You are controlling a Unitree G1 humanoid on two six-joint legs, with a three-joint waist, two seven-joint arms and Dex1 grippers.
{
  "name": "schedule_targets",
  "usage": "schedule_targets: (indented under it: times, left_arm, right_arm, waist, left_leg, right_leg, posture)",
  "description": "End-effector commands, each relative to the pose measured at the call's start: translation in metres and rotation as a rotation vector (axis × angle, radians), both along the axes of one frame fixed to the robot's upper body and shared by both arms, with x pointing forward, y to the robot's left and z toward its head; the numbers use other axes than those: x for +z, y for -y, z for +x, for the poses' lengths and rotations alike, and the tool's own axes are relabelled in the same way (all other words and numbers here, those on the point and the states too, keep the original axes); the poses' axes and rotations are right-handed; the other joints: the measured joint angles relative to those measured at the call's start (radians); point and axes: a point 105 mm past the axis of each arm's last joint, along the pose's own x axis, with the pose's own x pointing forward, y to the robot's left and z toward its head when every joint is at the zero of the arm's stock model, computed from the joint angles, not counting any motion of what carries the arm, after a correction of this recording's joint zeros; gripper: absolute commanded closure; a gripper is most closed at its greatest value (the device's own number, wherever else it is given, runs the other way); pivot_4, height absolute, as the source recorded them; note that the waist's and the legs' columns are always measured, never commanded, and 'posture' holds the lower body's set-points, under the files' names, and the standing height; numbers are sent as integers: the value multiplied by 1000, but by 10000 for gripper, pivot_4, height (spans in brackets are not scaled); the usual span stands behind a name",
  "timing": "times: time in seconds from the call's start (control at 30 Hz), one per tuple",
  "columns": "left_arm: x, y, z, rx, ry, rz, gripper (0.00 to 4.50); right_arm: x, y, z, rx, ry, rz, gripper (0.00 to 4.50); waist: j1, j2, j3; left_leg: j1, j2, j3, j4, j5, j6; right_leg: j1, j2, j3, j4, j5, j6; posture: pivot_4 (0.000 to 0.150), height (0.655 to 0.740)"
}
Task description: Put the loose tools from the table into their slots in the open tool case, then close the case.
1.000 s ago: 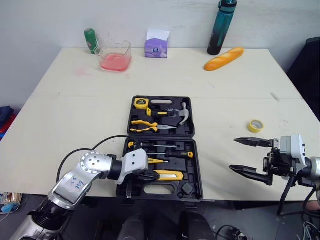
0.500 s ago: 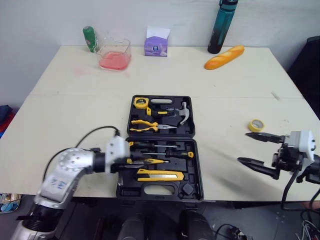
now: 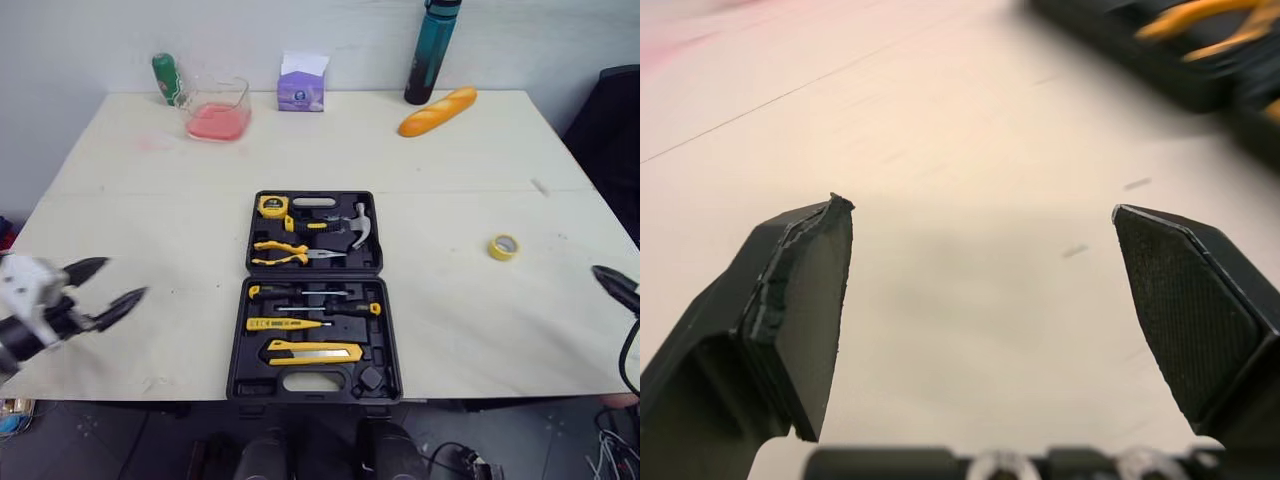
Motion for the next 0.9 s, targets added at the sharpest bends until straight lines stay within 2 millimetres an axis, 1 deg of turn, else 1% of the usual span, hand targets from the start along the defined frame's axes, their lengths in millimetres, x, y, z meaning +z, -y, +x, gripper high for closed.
schedule_targets:
  times: [0.03,0.17,0.23,0.3,0.47,0.57,0.63,0.73,0.83,0.87,0.9]
  left_arm:
    - [-13,-40,-24,203,2,-24,1273]
    - [-21,-48,-34,269,4,-21,1273]
    - [-22,-49,-36,281,10,-22,1273]
    - [-22,-47,-38,280,9,-17,1273]
    - [-21,-38,-36,246,12,-23,1273]
    - [-12,-29,-30,206,42,-1,1273]
    - [-3,-17,-24,159,72,-5,1273]
    - [5,1,-17,80,89,-18,1273]
    - [19,32,-6,-73,103,-17,1273]
    - [24,43,-3,-131,107,-15,1273]
    - [27,50,-2,-166,108,-13,1273]
  right_arm:
    - [0,19,-10,-120,23,-46,0]
    - [-6,33,-17,-225,74,-13,0]
    - [-9,35,-19,-246,83,-3,0]
    - [-10,38,-20,-274,100,11,0]
    - [-15,33,-13,-269,119,36,0]
    - [-15,29,-8,-257,119,46,0]
    - [-13,24,-3,-242,111,51,0]
    - [-7,12,7,-173,102,67,0]
    - [12,-13,22,-41,109,90,0]
    - [16,-19,27,-11,88,95,0]
    - [18,-23,29,4,71,98,0]
  waist:
    - [-6,0,0]
    - [-12,-1,0]
    - [-13,-1,0]
    - [-15,0,0]
    - [-19,0,0]
    - [-18,0,0]
    - [-18,0,0]
    - [-17,0,0]
    - [-16,0,0]
    - [-16,0,0]
    - [-16,0,0]
  left_leg:
    - [0,1,0,0,-1,0]
    - [0,2,0,0,-4,-1]
    - [0,2,0,0,-6,-6]
    - [0,3,0,0,-7,-7]
    - [0,5,1,0,-6,-6]
    - [1,6,2,0,-7,-6]
    - [1,6,2,0,-7,-8]
    - [1,6,3,0,-7,-7]
    - [1,6,3,0,-6,-6]
    - [1,6,3,0,-6,-5]
    - [1,6,3,0,-6,-5]
  right_leg:
    - [0,0,0,0,0,0]
    - [0,-3,1,-1,0,0]
    - [0,-4,4,-1,0,0]
    - [0,-3,6,-1,-1,-1]
    - [-1,-1,9,-1,-1,-2]
    - [-1,0,10,0,-1,-2]
    - [-1,0,10,-1,-1,-2]
    - [-2,0,11,-1,-1,-2]
    - [-2,0,11,0,-1,-2]
    - [-2,0,11,0,-1,-2]
    - [-2,0,11,0,-1,-2]
  posture:
    - [1500,7400]
    - [1500,7400]
    - [1500,7400]
    - [1500,7400]
    - [1500,7400]
    - [1500,7400]
    - [1500,7400]
    - [1500,7400]
    - [1500,7400]
    - [1500,7400]
    - [1500,7400]
